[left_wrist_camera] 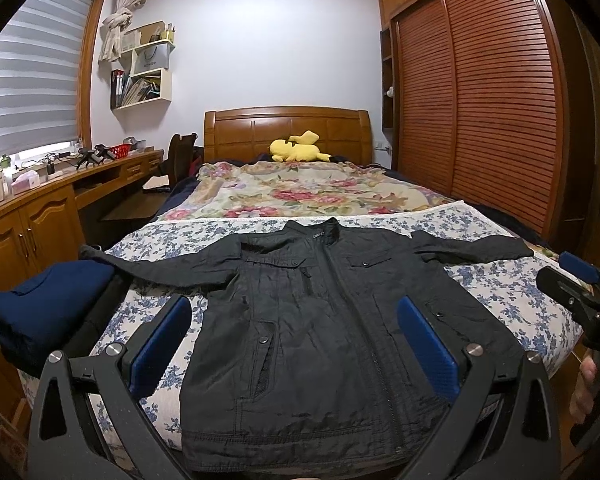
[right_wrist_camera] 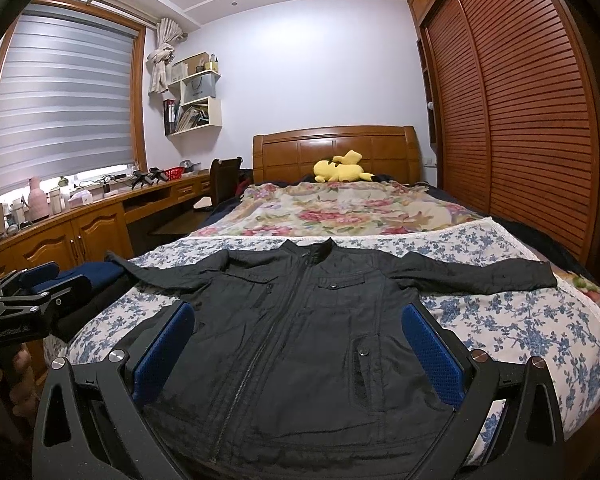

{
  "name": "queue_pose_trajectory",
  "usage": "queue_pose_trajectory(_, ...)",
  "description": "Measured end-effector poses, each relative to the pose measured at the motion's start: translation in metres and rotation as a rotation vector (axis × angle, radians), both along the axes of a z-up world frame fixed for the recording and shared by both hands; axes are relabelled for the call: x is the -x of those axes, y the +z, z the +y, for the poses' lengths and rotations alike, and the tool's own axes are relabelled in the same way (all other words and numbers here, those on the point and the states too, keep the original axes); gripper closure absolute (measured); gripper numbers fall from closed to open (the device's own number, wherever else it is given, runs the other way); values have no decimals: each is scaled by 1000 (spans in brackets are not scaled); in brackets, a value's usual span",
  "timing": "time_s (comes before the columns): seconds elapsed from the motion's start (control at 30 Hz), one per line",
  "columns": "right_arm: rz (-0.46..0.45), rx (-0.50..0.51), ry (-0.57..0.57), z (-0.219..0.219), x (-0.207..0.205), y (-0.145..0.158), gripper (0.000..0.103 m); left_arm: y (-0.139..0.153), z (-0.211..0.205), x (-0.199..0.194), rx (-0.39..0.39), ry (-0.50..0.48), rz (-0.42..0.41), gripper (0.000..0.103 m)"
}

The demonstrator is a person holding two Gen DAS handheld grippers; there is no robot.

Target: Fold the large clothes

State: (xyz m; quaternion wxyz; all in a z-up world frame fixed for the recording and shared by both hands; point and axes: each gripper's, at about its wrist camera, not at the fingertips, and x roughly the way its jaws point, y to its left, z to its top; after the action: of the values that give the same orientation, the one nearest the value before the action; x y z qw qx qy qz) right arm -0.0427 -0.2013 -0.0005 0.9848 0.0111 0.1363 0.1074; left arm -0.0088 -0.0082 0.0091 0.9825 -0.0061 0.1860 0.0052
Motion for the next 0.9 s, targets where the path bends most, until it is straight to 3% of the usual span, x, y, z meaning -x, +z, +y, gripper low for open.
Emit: queue_pose_trajectory(0.9, -4, 3, 3, 0, -1, -1, 0, 4, -2, 2, -1, -6, -5, 0)
